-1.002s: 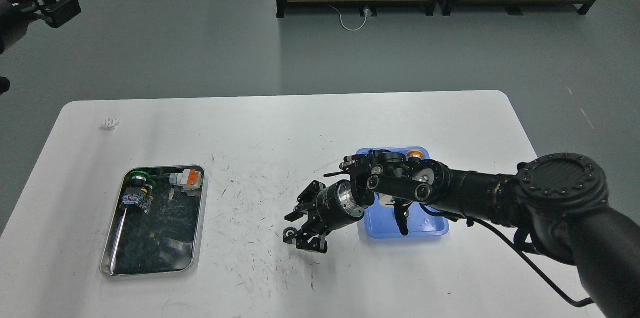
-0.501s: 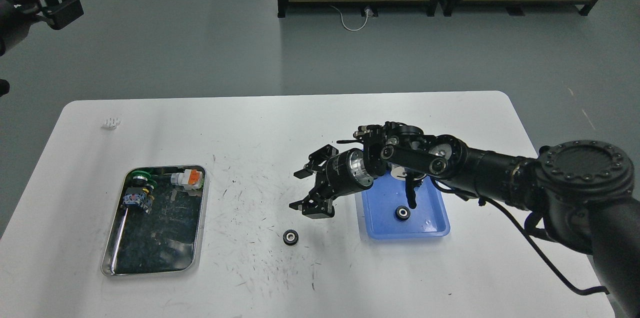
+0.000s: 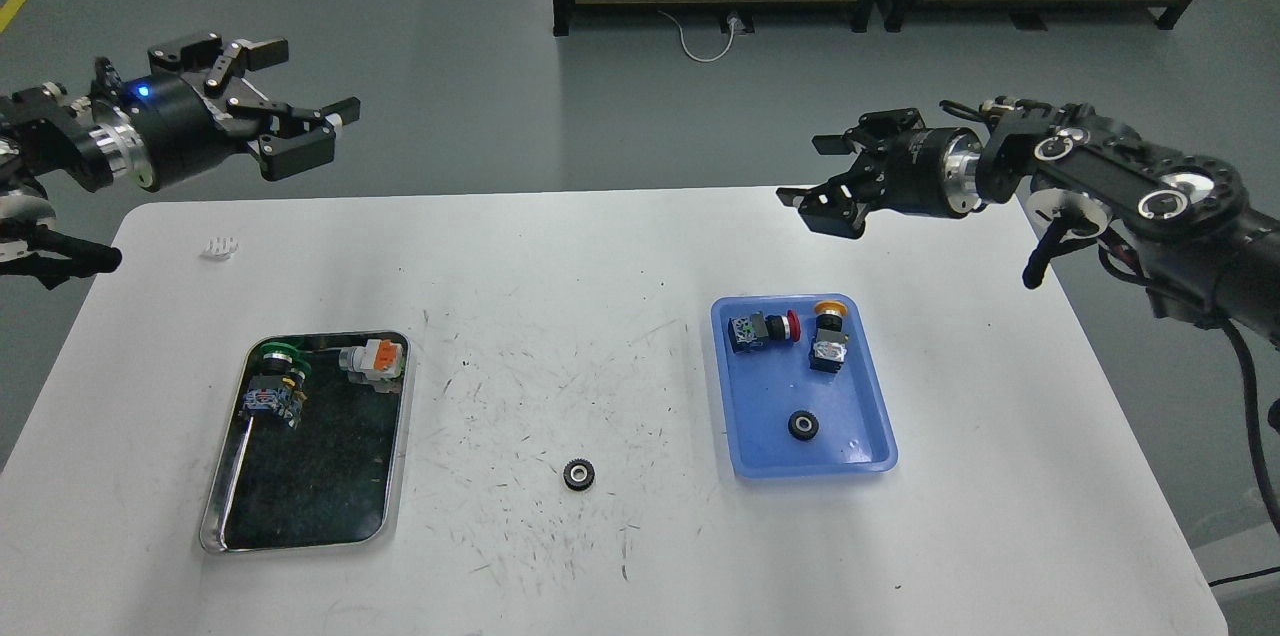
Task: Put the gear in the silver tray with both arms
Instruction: 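Raise the right gripper away and move the left gripper toward the gear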
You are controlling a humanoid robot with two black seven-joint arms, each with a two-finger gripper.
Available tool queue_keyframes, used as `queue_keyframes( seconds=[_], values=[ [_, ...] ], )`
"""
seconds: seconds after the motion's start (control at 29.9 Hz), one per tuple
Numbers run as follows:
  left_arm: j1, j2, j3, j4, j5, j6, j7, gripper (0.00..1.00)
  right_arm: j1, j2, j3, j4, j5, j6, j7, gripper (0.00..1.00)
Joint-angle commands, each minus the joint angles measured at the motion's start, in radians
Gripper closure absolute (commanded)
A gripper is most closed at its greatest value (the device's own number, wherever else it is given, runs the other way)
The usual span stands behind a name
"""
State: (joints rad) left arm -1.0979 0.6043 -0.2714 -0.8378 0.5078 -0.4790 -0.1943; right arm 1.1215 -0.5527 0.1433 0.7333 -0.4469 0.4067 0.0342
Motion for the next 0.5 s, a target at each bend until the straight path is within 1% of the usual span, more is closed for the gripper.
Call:
queue_keyframes(
  seconds=[0.0, 0.07, 0.2, 0.47],
  values=[
    [0.076, -0.043, 0.001, -0.082, 0.08, -0.01, -0.001, 0.02, 0.012, -0.076, 0.042, -0.008, 0.007, -0.002, 0.006, 0.23],
    [0.127, -0.081, 0.006, -0.127, 0.121, -0.01, -0.002, 0.02, 0.021, -0.11, 0.058, -0.014, 0.007, -0.002, 0.007, 0.23],
    [0.197, -0.136, 0.021, -0.168, 0.143, -0.01, 0.003, 0.02, 0.021, -0.144, 0.088, -0.032, 0.007, -0.003, 0.007, 0.22],
    [0.279, -0.253, 0.08, -0.169, 0.17, -0.01, 0.006, 0.02, 0.021, -0.153, 0.101, -0.049, 0.007, -0.029, 0.009, 0.22]
  ],
)
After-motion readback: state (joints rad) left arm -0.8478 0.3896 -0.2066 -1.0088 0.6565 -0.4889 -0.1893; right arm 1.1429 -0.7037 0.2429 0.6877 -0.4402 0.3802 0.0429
